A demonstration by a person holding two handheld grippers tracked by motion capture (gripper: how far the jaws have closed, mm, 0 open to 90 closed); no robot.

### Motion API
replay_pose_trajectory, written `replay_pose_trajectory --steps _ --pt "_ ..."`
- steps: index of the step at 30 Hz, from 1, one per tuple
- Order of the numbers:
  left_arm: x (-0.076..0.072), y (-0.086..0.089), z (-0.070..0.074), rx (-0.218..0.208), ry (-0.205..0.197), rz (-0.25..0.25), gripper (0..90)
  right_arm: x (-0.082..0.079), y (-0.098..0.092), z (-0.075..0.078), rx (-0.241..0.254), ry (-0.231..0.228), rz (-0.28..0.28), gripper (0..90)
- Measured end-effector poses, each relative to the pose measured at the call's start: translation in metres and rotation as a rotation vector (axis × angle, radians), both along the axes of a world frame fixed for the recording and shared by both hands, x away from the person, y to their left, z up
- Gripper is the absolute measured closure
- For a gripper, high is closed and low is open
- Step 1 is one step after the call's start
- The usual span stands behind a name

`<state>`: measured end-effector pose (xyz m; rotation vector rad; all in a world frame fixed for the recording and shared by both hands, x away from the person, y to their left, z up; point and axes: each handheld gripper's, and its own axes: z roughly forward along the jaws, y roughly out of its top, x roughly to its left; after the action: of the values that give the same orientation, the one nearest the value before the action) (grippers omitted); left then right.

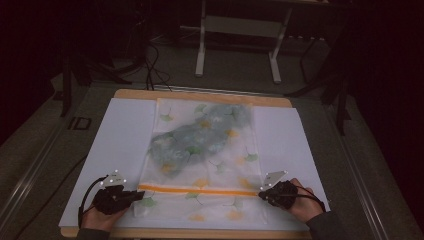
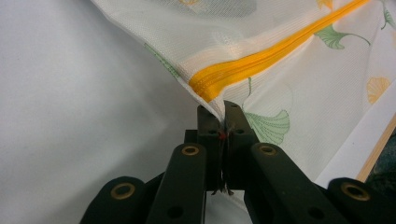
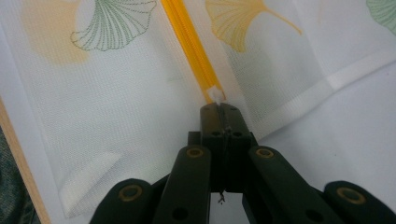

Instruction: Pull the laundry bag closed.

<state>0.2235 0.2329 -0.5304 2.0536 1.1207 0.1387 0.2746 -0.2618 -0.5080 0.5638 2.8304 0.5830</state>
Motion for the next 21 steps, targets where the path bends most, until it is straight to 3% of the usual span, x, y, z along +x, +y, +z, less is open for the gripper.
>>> replay_pose_trajectory --steps 2,3,6,8,10,12,14,15,21 --pt "-0.001 0.003 0.0 -0.003 -0.008 0.016 86.4 0.0 0.0 -0.001 0.007 0.0 0.001 90.0" --pt "-0.002 0.006 0.0 -0.013 -0.01 0.021 77.8 0.001 -0.002 -0.002 0.031 0.01 -0.008 86.1" --pt "-0.004 0.012 0.002 -0.038 -0.036 0.033 70.4 0.001 -0.005 -0.003 0.093 0.038 -0.009 73.6" --pt "-0.004 0.014 0.002 -0.044 -0.044 0.041 68.6 0.001 -0.006 -0.004 0.11 0.045 -0.02 70.1" --pt "-0.004 0.016 0.002 -0.045 -0.055 0.058 62.9 0.001 -0.009 -0.005 0.15 0.033 -0.06 63.4" --pt "-0.004 0.018 0.003 -0.046 -0.068 0.068 62.7 0.001 -0.013 -0.005 0.209 0.017 -0.106 59.5" --pt "-0.005 0.019 0.004 -0.047 -0.083 0.085 62.3 0.002 -0.015 -0.007 0.229 0.009 -0.126 58.4" --pt "-0.005 0.019 0.004 -0.046 -0.088 0.093 61.1 0.003 -0.019 -0.01 0.264 -0.002 -0.171 55.6" --pt "-0.003 0.022 0.003 -0.026 -0.12 0.151 59.1 0.006 -0.029 -0.019 0.316 -0.012 -0.274 50.6"
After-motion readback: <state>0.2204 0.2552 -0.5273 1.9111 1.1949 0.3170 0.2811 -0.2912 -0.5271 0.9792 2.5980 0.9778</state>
